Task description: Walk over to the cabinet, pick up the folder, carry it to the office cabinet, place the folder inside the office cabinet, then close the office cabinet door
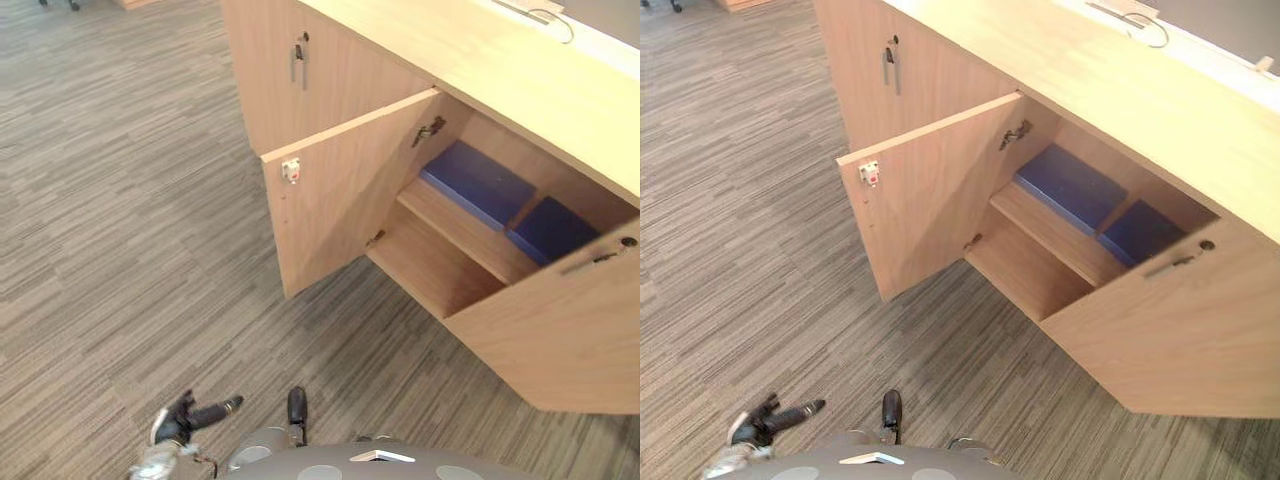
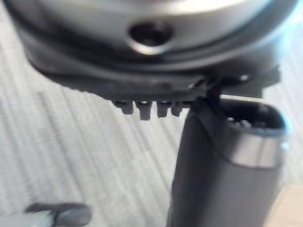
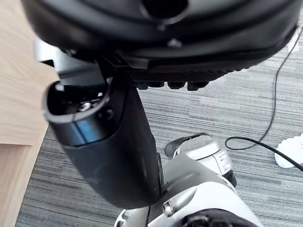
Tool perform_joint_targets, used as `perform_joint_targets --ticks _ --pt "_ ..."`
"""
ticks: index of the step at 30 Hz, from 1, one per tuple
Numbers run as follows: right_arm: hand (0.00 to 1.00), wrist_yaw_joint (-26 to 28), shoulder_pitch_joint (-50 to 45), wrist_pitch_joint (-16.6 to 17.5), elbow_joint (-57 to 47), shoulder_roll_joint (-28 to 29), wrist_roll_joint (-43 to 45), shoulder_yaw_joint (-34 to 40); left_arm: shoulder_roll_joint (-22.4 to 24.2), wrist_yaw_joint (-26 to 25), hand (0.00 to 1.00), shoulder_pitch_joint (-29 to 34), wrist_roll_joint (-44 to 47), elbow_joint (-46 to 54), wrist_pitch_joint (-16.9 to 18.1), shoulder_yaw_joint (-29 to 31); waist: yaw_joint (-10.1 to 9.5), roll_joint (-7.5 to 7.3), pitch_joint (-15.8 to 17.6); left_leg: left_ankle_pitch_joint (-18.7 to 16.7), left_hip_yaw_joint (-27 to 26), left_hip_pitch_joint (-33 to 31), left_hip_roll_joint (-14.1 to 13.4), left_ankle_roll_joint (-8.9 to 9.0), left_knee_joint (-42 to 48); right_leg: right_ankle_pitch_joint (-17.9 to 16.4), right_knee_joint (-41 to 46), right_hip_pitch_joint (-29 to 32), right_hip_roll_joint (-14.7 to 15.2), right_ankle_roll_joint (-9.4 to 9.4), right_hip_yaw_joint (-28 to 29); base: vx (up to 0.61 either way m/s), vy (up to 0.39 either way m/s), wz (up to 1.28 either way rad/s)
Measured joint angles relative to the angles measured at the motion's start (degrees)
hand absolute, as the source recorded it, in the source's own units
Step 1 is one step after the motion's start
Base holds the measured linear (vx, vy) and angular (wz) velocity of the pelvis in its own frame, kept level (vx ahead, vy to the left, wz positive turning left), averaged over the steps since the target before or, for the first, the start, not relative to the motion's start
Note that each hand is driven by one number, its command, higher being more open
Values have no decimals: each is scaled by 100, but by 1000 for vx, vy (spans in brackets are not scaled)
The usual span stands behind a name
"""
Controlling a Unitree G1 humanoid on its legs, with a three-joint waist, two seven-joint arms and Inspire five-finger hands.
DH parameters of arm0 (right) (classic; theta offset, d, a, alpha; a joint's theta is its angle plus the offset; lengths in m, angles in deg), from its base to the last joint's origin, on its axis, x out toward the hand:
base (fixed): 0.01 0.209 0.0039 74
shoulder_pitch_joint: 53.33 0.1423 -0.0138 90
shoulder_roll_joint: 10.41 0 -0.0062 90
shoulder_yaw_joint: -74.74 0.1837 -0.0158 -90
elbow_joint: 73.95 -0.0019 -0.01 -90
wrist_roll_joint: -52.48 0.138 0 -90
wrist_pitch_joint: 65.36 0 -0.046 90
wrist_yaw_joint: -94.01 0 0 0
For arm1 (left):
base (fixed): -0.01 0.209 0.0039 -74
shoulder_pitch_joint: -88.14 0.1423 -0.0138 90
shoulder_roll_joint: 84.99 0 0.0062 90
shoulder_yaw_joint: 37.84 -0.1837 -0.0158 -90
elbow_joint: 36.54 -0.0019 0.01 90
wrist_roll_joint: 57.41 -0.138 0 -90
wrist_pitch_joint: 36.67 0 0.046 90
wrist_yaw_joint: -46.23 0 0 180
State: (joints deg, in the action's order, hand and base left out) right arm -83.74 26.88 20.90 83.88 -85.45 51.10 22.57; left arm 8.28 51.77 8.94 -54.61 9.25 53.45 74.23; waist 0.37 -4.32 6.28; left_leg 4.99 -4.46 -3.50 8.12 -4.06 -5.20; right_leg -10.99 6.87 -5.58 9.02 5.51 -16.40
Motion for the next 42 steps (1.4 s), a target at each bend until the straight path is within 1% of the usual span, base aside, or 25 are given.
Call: perform_joint_targets --ticks 1,3,6,8,9,10,11,13,14,16,17,19,20,23,25,27,30,31,32,33,34,36,38,41,42 --pt "100 0 0 64 0 -1 0 -3 -77 -13 100 -155 1 54 -2 175 -12 49 -5 -20 -7 52 -5 18 0 13 19 -30 -9 -77 124 54 -30 5" --pt "100 13 17 89 -8 2 3 -10 -201 -62 100 -278 1 339 -6 335 -13 77 -14 -54 -31 101 -22 33 -1 20 29 -58 -23 -88 232 21 -43 -7" --pt "100 19 16 85 -6 -4 10 -16 -648 -182 100 -688 -96 480 -36 355 -9 112 -33 -84 -94 130 -81 78 -1 23 30 -54 -67 -93 298 -16 -68 -18" --pt "100 31 15 84 -8 -5 16 -45 -1026 -285 100 -994 -260 479 -59 350 -15 129 -24 -100 -178 191 -135 99 -2 24 31 -64 -108 -98 433 -45 -83 -28" --pt "100 35 0 87 -9 -6 64 -121 -1317 -353 100 -1210 -614 478 -65 300 -9 162 -30 -105 -219 206 -170 106 -3 24 34 -60 -133 -101 440 -56 -83 -27" --pt "100 87 -27 91 -10 -11 77 -200 -1632 -471 100 -1491 -1175 471 -82 174 -8 159 -35 -126 -244 212 -200 134 -3 19 35 -49 -161 -109 489 -61 -83 -23" --pt "100 107 -37 95 -10 -21 109 -250 -1800 -503 100 -1633 -1340 465 -90 92 -9 163 -33 -150 -269 210 -219 170 -3 18 36 -47 -175 -111 533 -62 -78 -26" --pt "100 170 -70 107 -9 -21 190 -261 -2393 -687 100 -2178 -2216 409 -158 -284 -9 175 -39 -146 -366 209 -284 176 -3 15 53 6 -221 -139 634 -83 -73 -26" --pt "100 189 -81 119 -9 -24 201 -261 -2514 -732 100 -2302 -2463 410 -164 -420 -8 180 -41 -146 -382 207 -288 177 -4 1 70 36 -224 -163 666 -77 -57 -21" --pt "100 232 -127 176 -14 -34 237 -271 -2930 -810 100 -2836 -3220 321 -152 -1122 1 219 -53 -146 -466 208 -312 179 -4 -18 100 53 -233 -194 748 -47 -42 -18" --pt "100 234 -135 196 -17 -43 239 -295 -3003 -828 100 -3000 -3349 231 -141 -1315 9 224 -62 -150 -475 208 -314 174 -4 -18 101 58 -234 -194 753 -42 -39 -12" --pt "100 246 -136 277 -17 -108 397 -446 -3204 -949 100 -3582 -4106 -233 -98 -2082 103 263 -63 -161 -547 209 -331 159 -4 -18 103 97 -244 -194 839 -34 -25 -14" --pt "100 253 -133 301 -20 -119 423 -489 -3249 -970 100 -3677 -4223 -345 -75 -2270 136 269 -64 -164 -584 208 -338 163 -4 -17 103 137 -247 -194 873 -23 -16 -31" --pt "100 267 -133 345 -11 -121 590 -596 -3285 -990 100 -4144 -4904 -907 118 -3216 190 277 -64 -182 -851 207 -405 225 -3 3 107 256 -285 -221 1136 11 -21 -43" --pt "100 266 -132 364 -3 -114 693 -652 -3284 -979 100 -4252 -5143 -1033 259 -3545 301 272 -65 -196 -939 207 -431 242 -2 20 103 275 -302 -242 1227 49 -20 -32" --pt "100 246 -131 424 -2 -85 739 -683 -3264 -949 100 -4429 -5308 -1110 390 -3962 333 268 -66 -179 -1126 211 -470 221 0 47 102 376 -319 -260 1402 62 -19 -45" --pt "100 232 -127 443 -1 -80 741 -692 -3217 -895 100 -4702 -5319 -1146 497 -4244 437 268 -66 -172 -1262 226 -488 222 21 52 107 412 -342 -257 1549 73 -29 -36" --pt "100 229 -121 447 -1 -74 741 -692 -3213 -890 100 -4769 -5346 -1154 473 -4333 478 268 -66 -169 -1309 253 -497 222 23 56 117 418 -352 -258 1620 60 -40 -36" --pt "100 225 -122 451 3 -73 750 -693 -3219 -884 100 -4774 -5417 -1169 395 -4362 461 277 -61 -167 -1383 292 -520 225 23 84 117 419 -370 -273 1694 41 -33 -32" --pt "100 218 -122 451 3 -74 755 -693 -3214 -885 100 -4774 -5449 -1153 392 -4401 459 290 -53 -162 -1415 309 -541 233 23 117 116 421 -388 -283 1697 13 -35 -26" --pt "100 213 -122 462 1 -78 859 -707 -3214 -889 100 -4786 -5515 -1114 401 -4538 467 322 -34 -148 -1431 327 -602 253 23 201 115 442 -427 -301 1687 -5 -27 -12" --pt "100 208 -115 468 1 -79 872 -739 -3196 -890 100 -4787 -5520 -945 427 -4782 466 335 -25 -135 -1448 322 -685 273 23 317 100 462 -489 -312 1680 -12 -30 -8" --pt "100 198 -115 483 2 -92 884 -800 -3070 -890 100 -4787 -5523 -784 472 -4958 477 336 -24 -119 -1442 320 -738 298 21 392 93 466 -533 -302 1671 -23 -34 0" --pt "100 185 -96 536 0 -107 911 -806 -2747 -897 100 -4801 -5524 -388 539 -5283 489 359 -11 -113 -1419 304 -729 306 4 410 91 473 -524 -288 1650 -45 -10 2" --pt "100 176 -87 535 -1 -111 916 -802 -2633 -898 100 -4825 -5518 -330 632 -5330 502 369 -5 -110 -1407 300 -718 307 2 410 90 475 -513 -288 1631 -82 8 3"
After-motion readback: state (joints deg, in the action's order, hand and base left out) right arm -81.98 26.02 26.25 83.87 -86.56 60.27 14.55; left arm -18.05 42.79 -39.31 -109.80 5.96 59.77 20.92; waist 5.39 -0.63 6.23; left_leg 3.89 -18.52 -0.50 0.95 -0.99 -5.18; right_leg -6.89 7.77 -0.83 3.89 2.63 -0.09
